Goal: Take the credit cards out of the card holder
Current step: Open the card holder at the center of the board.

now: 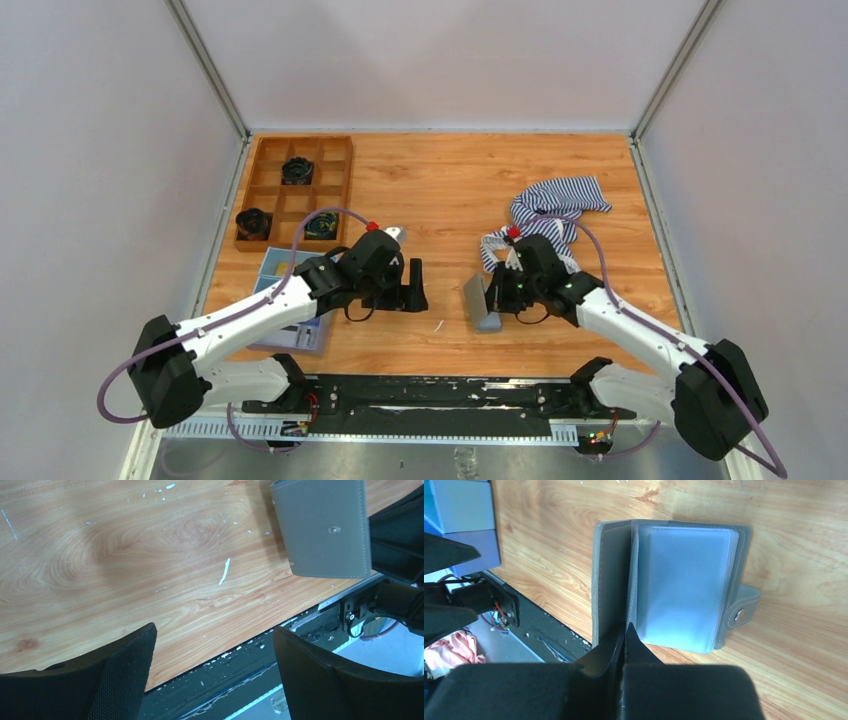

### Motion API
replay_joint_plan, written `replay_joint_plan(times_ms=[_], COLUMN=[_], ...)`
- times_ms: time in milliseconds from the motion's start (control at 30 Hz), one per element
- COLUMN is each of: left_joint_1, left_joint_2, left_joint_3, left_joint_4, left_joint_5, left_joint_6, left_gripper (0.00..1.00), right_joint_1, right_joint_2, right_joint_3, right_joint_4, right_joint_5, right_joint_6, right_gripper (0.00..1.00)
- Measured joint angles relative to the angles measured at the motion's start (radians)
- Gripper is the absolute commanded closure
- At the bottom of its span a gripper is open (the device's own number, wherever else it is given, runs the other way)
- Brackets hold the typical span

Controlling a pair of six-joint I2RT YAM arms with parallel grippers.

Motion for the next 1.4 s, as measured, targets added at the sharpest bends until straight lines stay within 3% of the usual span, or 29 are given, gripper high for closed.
replay_joint_plan(times_ms=[133, 300, 467, 800, 1033, 1200, 1400], left_joint_1=[0.008, 0.020, 0.040, 0.050, 0.050, 0.050, 0.050], left_joint_2=[0.002, -0.008, -0.066, -0.090, -0.074, -0.075, -0.092], left_joint_3=[0.002, 0.001, -0.014, -0.033, -0.129, -0.187, -0.192], left_joint_4=[-0.016, -0.036, -0.048, -0.014, 0.218, 0.352, 0.462], left_joint_5=[0.003, 0.027, 0.039, 0.061, 0.156, 0.188, 0.203], left_joint_6=[0.026, 0.049, 0.048, 0.006, -0.116, -0.188, -0.225], left_gripper=[0.08, 0.07, 0.07, 0.11, 0.14, 0.14, 0.15], right_joint_1=[0.050, 0.132, 0.190, 0.220, 0.221, 0.212, 0.141], right_joint_2=[0.094, 0.243, 0.371, 0.592, 0.622, 0.549, 0.294], right_joint_3=[0.007, 0.101, 0.217, 0.272, 0.297, 0.280, 0.203], right_joint_4=[0.029, 0.046, 0.117, 0.178, 0.200, 0.179, 0.158], right_joint_5=[0.018, 0.040, 0.037, 0.006, -0.008, -0.002, 0.008], right_joint_6=[0.018, 0.052, 0.075, 0.089, 0.089, 0.089, 0.092], right_gripper=[0.99, 0.66, 0.51, 0.51, 0.51, 0.51, 0.52])
